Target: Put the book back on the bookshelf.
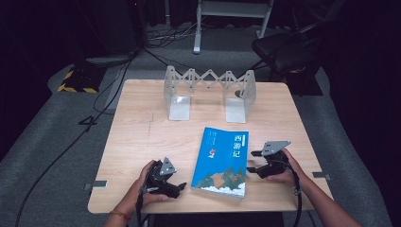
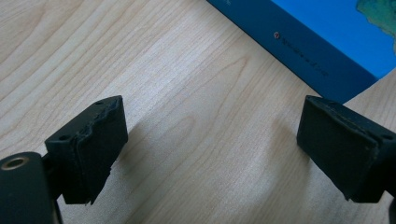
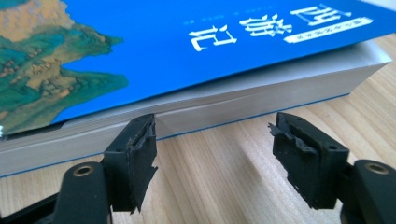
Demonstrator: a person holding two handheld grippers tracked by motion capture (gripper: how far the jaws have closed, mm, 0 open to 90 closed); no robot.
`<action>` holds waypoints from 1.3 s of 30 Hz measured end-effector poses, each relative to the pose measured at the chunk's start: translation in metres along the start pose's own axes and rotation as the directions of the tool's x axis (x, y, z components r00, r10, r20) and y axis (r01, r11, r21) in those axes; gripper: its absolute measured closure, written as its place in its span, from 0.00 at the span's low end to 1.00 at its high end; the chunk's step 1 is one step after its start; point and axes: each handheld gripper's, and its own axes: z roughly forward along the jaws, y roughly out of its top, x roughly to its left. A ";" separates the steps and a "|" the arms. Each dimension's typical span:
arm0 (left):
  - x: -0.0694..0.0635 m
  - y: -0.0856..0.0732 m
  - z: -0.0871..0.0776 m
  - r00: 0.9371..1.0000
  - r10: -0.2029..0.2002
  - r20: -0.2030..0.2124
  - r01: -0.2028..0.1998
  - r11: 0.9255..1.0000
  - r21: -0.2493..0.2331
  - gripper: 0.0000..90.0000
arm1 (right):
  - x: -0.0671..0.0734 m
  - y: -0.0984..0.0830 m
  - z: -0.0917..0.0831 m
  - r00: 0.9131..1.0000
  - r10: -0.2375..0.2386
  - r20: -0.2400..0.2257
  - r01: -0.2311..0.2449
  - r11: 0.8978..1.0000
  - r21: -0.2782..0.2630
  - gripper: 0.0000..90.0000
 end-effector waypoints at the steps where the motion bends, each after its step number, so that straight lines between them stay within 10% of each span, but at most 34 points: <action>1: 0.000 0.000 0.000 1.000 0.000 0.000 0.000 1.000 0.000 0.10 | 0.000 0.000 -0.001 1.000 0.003 -0.001 -0.003 1.000 -0.005 0.35; 8: 0.001 0.000 0.000 1.000 0.008 0.006 -0.008 1.000 0.004 0.10 | 0.001 0.005 -0.006 1.000 0.021 -0.002 -0.021 0.998 -0.054 0.36; 23: 0.001 0.000 0.000 1.000 0.008 0.006 -0.008 1.000 0.003 0.10 | 0.017 -0.002 0.003 0.996 -0.058 -0.069 0.064 0.994 0.093 0.35; 39: 0.003 0.000 0.000 1.000 0.016 0.016 -0.017 1.000 0.001 0.10 | 0.019 0.001 0.000 0.996 -0.052 -0.076 0.057 0.997 0.056 0.34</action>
